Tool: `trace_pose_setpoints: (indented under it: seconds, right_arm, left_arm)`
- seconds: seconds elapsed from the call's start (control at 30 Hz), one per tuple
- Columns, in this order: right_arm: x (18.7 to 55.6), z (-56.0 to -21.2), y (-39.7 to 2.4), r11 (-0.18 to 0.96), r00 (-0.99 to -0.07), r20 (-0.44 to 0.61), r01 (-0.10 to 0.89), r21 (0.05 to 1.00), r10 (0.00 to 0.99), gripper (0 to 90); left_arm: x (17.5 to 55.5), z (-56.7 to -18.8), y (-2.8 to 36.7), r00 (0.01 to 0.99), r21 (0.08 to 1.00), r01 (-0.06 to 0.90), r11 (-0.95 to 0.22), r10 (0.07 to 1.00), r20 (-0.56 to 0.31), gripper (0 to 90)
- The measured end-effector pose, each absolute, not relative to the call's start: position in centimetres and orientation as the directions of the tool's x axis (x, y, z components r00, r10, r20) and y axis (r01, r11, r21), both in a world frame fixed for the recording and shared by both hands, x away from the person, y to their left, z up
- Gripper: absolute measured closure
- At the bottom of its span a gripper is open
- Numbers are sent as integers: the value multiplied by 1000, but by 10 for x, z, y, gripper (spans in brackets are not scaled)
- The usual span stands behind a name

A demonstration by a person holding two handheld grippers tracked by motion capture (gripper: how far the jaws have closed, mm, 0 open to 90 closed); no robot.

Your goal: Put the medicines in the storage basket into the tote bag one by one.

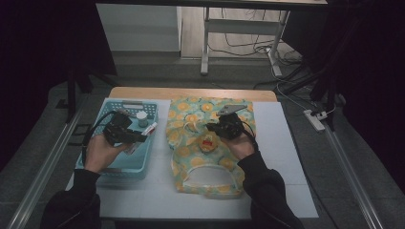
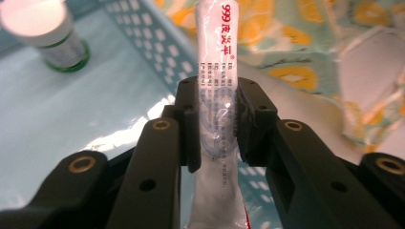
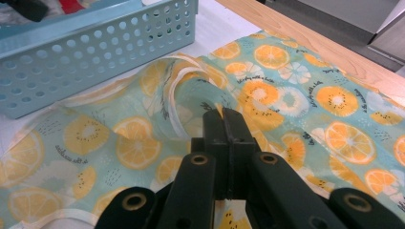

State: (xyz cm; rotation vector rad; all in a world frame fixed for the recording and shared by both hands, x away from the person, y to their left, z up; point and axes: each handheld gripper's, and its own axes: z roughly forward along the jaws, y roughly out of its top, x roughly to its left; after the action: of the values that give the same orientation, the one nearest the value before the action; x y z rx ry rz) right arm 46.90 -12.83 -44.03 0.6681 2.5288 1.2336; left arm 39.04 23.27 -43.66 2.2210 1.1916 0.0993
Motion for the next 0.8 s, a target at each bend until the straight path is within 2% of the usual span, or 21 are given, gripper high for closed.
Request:
trace_pose_setpoints:
  seconds: [0.8]
  right_arm:
    - [469, -439, -129, 532, -863, -22, 290, 796, 505, 900]
  left_arm:
    - [382, -436, 160, 714, 571, 654, -496, 655, -248, 730]
